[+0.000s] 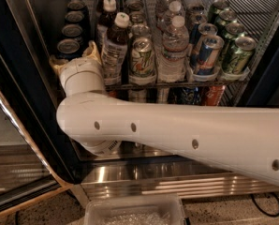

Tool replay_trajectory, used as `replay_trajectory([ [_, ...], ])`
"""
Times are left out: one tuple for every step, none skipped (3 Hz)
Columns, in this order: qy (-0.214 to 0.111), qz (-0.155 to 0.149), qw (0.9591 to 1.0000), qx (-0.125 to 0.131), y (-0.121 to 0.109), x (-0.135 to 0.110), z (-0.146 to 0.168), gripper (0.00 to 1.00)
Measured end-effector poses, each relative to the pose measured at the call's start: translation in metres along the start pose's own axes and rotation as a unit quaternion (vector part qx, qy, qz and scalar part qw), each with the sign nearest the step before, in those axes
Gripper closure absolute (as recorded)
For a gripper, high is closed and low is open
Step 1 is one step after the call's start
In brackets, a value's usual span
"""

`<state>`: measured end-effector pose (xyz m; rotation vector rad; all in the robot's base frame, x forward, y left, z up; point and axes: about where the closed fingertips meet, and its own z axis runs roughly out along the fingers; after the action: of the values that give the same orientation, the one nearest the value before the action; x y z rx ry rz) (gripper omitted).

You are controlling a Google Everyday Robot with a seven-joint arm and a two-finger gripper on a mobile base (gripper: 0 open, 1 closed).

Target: Pick pepsi can from top shelf of fridge

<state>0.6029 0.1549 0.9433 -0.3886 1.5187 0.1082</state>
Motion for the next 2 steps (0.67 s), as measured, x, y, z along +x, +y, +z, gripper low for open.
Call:
replay_trajectory([
  [-0.001,-0.002,0.9999,0.012,-0.0045,0.0012,0.0041,0.40],
  [-0.001,-0.002,0.9999,0.012,-0.0045,0.0011,0.0041,0.59],
])
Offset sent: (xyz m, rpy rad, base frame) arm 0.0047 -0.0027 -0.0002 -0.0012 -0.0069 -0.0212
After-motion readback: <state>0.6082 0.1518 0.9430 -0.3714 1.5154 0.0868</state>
